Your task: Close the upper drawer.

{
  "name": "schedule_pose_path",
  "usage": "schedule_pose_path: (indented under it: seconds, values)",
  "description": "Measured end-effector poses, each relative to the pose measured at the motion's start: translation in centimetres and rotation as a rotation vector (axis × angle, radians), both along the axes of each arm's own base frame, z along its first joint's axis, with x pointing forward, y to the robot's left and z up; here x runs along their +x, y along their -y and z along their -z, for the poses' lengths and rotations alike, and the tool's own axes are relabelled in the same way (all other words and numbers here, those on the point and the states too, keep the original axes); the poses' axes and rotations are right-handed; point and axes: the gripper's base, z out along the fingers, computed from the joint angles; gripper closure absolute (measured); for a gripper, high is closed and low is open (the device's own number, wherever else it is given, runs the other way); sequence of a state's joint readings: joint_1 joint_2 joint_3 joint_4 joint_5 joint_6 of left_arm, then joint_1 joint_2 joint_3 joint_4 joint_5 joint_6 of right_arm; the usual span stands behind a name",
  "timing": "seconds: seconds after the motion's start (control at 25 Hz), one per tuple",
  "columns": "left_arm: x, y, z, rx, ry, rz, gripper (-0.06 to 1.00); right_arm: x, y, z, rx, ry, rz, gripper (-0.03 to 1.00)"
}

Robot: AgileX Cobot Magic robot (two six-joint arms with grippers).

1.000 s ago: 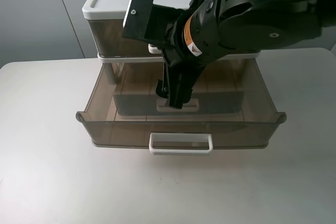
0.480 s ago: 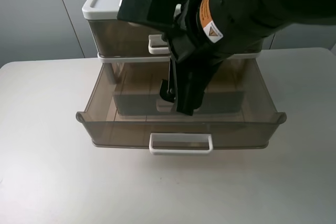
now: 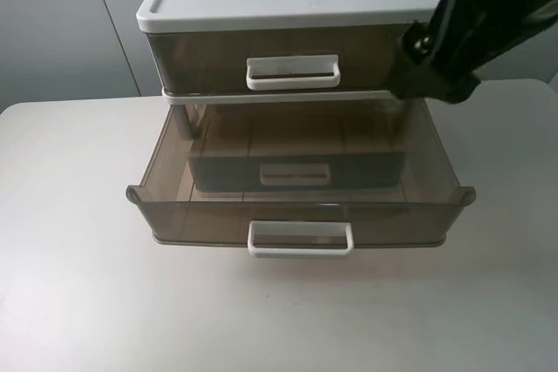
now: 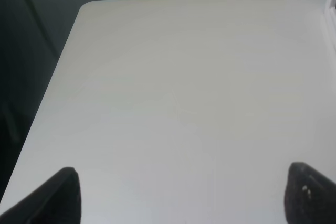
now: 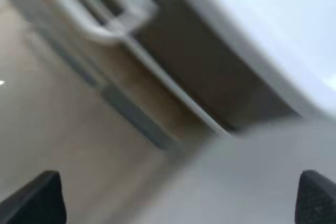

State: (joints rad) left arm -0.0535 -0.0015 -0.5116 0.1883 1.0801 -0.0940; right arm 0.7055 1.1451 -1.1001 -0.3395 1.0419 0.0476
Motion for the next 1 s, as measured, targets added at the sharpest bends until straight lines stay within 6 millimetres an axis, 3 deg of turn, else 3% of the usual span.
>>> schedule_pose_path:
  seconds: [0.16, 0.28, 0.4, 0.6, 0.76, 1.0]
  values:
    - [0.0, 0.0, 0.0, 0.000, 0.000, 0.000, 0.20, 0.4, 6.5, -1.0, 0.070, -0.051, 0.327, 0.30]
    - [0.0, 0.0, 0.0, 0.000, 0.000, 0.000, 0.20, -0.7, 9.0, -1.3, 0.112, -0.097, 0.473, 0.30]
    - [0.0, 0.0, 0.0, 0.000, 0.000, 0.000, 0.20, -2.5, 9.8, -1.2, 0.156, -0.086, 0.527, 0.30]
    - [0.0, 0.0, 0.0, 0.000, 0.000, 0.000, 0.20, -7.7, 11.7, -0.5, 0.220, 0.029, 0.627, 0.30]
    - [0.0, 0.0, 0.0, 0.000, 0.000, 0.000, 0.20, -11.9, 12.8, 1.3, 0.301, 0.121, 0.640, 0.30]
    - [0.0, 0.0, 0.0, 0.000, 0.000, 0.000, 0.20, -16.2, 12.9, 5.1, 0.471, 0.203, 0.571, 0.30]
